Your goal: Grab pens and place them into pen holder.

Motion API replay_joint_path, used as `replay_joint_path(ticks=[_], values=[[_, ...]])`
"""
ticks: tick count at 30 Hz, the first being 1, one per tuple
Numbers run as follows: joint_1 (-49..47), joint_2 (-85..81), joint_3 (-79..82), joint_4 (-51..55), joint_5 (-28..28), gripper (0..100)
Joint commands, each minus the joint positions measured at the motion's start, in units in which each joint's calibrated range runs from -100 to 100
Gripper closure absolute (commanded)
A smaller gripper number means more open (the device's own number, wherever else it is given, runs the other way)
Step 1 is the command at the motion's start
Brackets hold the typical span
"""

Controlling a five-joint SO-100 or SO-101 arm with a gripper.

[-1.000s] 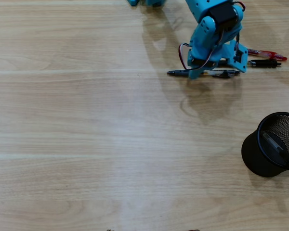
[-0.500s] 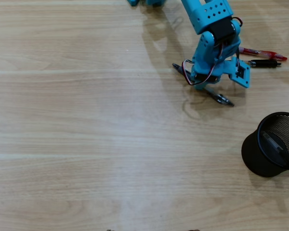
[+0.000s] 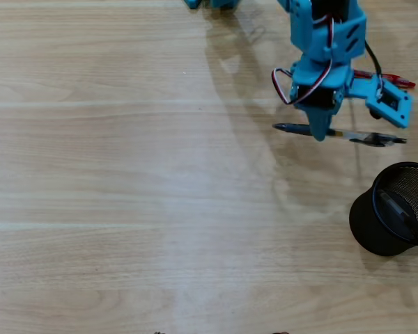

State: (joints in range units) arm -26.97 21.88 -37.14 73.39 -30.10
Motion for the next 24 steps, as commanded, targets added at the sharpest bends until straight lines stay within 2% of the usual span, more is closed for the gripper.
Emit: replay_joint_path(ticks=[1, 6, 11, 24], values=[[1.3, -4.5, -16.1, -12.7, -9.0, 98], [-1.0, 2.4, -15.1, -42.1, -16.8, 98], [-4.5, 10.4, -7.7, -59.6, -23.0, 98], [-7.8, 17.6, -1.7, -61.5, -23.6, 96]])
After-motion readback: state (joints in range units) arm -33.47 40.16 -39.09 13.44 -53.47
